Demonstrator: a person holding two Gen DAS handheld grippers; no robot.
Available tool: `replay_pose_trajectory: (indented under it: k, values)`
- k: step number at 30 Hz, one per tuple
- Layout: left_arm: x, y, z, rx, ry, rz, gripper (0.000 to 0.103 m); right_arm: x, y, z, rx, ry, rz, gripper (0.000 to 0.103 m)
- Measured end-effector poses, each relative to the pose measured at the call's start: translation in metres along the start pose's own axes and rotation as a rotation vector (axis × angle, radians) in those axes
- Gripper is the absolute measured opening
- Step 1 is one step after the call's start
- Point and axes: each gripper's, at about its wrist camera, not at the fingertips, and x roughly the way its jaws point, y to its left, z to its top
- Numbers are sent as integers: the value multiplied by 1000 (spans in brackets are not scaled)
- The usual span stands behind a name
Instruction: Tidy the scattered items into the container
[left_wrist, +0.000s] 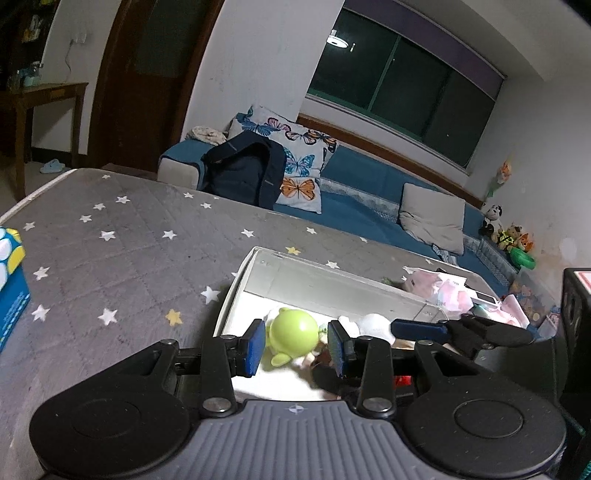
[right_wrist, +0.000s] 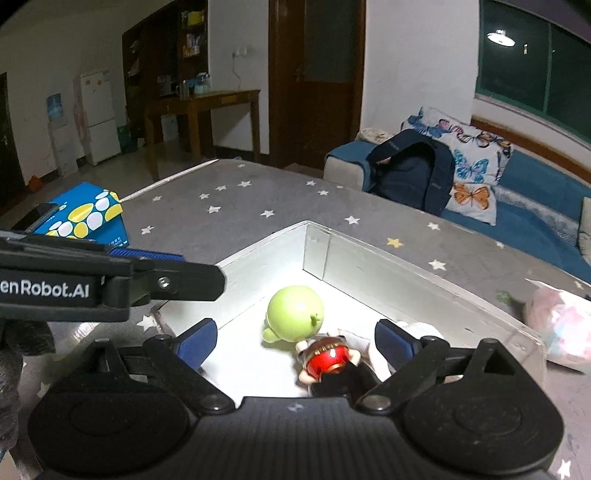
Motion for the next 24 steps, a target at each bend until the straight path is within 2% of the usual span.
replay_pose_trajectory:
  k: [3,8,17,24]
  values:
    - [-11,-4,-6,7,-13,15,39,-14,-2,-6,16,-23,-15,101]
    - [-27,-14,-18,20,-17,44,39,-37,-4,-21,38,-60,-53,103]
    - [-47,-33,-44,57,-16,64,39,-86,-5,-56,112,-156,-117,103]
    - [-60,-44,-62,72,-8,87,39,-111,1,-91,161,-195,-192,103]
